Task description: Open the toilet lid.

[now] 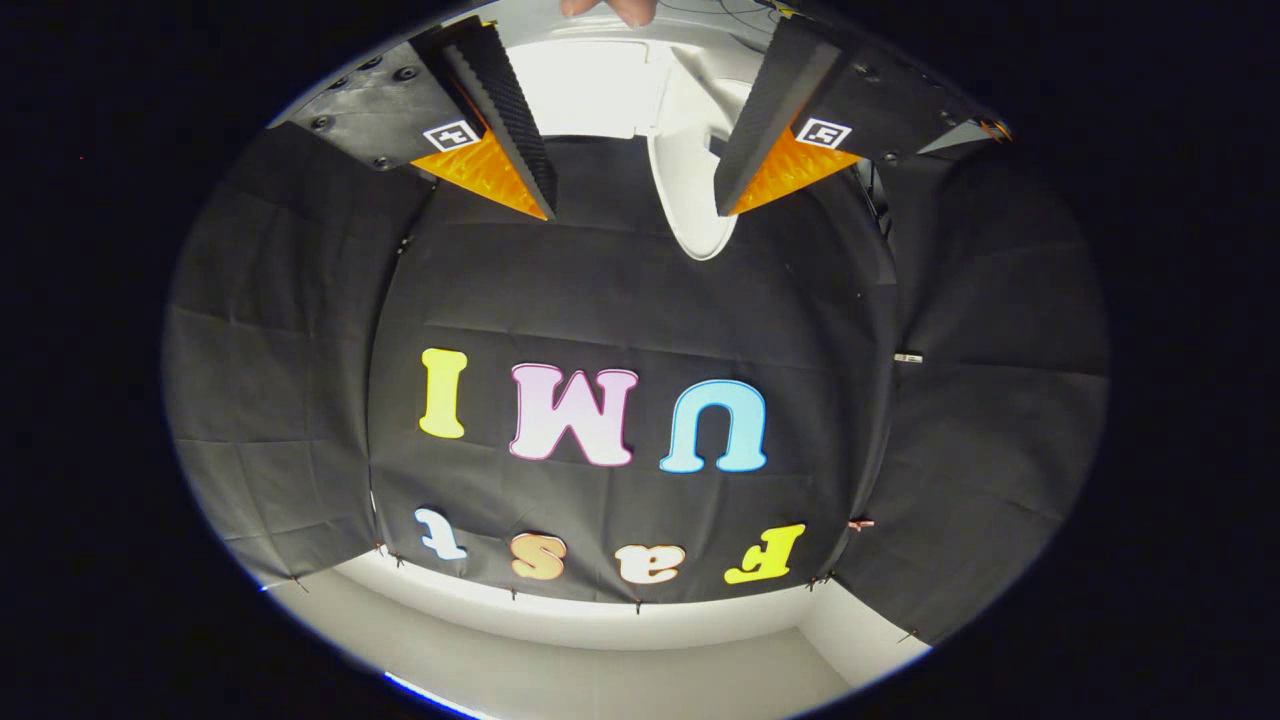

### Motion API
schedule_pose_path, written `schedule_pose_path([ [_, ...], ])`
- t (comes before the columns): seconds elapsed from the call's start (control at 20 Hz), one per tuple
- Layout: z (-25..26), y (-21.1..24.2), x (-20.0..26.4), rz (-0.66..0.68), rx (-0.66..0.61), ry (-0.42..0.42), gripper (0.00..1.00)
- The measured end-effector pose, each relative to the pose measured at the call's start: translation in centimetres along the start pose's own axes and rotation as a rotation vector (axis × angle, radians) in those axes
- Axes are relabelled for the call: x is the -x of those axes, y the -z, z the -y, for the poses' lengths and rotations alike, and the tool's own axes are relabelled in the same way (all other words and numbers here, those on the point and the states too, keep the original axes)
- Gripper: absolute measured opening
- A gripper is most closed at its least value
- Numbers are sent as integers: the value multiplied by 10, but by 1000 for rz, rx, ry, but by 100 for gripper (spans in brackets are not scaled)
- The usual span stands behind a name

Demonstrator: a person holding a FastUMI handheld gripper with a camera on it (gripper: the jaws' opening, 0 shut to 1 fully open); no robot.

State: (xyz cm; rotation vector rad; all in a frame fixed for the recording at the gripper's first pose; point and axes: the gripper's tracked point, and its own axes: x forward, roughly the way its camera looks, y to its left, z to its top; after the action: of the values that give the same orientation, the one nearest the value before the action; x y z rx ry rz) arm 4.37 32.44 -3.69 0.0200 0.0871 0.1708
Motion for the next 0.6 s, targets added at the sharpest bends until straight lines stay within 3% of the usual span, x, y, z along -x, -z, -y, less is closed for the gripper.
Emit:
schedule_pose_path([
  [0.6,129,-27,54,69,-28,104,98],
])
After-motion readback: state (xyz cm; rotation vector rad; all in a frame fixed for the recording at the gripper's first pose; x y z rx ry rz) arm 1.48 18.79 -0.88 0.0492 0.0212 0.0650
